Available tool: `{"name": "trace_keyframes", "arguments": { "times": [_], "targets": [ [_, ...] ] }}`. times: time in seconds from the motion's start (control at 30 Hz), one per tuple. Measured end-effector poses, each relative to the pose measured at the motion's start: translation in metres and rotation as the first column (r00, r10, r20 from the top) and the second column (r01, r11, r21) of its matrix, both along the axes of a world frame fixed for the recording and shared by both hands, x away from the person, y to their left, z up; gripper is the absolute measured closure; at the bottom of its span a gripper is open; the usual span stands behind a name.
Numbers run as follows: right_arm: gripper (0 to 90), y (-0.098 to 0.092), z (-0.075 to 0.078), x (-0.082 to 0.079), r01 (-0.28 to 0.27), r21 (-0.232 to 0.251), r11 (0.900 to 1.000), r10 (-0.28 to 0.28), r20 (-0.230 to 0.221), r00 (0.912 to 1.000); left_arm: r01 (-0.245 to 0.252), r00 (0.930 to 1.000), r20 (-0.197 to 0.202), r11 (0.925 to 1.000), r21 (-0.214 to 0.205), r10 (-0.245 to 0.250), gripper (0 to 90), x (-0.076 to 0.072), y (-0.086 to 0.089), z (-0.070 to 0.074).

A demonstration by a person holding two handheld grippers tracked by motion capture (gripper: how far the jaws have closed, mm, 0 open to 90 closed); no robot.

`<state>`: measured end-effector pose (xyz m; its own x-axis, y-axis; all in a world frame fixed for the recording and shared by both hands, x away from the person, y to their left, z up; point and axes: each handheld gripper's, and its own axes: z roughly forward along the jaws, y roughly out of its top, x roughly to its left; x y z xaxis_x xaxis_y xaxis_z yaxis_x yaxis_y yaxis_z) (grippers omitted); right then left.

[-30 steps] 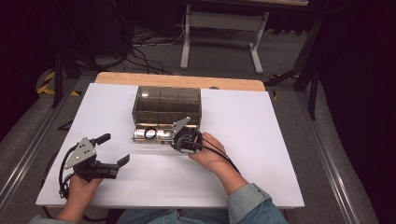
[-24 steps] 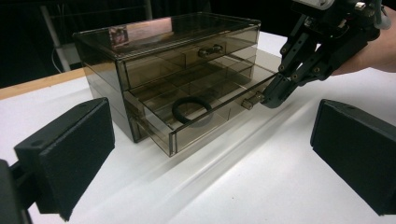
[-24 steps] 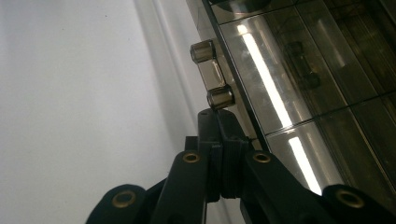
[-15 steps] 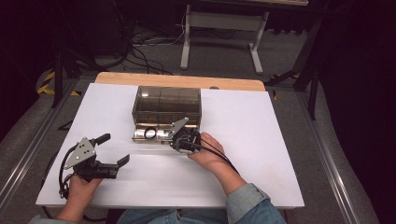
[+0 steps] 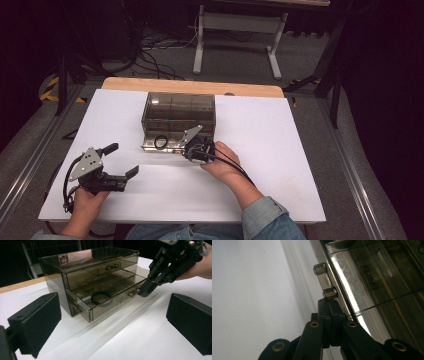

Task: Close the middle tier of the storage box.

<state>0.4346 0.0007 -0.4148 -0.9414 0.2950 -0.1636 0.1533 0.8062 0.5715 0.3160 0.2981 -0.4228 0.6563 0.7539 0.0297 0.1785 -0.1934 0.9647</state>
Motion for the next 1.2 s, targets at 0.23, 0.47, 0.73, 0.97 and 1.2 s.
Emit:
{"name": "trace_keyframes", "arguments": {
  "times": [0.23,0.47,0.73,0.97,1.2],
  "targets": [
    [90.0,-0.003,0.001,0.004,0.035,0.011,0.9993,-0.035,0.014,0.9993,0.0,1.0,0.002,1.0,0.002,0.0,0.4,0.0,0.0,0.0],
    [90.0,-0.003,0.002,0.006,0.052,0.026,0.9983,-0.053,0.027,0.9983,0.001,1.0,0.002,1.0,0.002,-0.001,0.5,0.0,0.0,0.0],
    [90.0,-0.003,0.001,0.009,0.066,0.033,0.9973,-0.067,0.035,0.9971,0.001,1.0,-0.001,1.0,-0.001,-0.001,0.5,0.0,0.0,0.0],
    [89.4,-0.004,0.0,0.013,0.084,0.052,0.9951,-0.087,0.045,0.9952,0.001,1.0,0.001,1.0,0.002,-0.001,0.5,0.0,0.0,0.0],
    [89.4,-0.003,-0.001,0.018,0.102,0.071,0.9922,-0.105,0.046,0.9933,0.002,1.0,0.002,1.0,0.004,-0.002,0.5,0.0,0.0,0.0]
  ]
}}
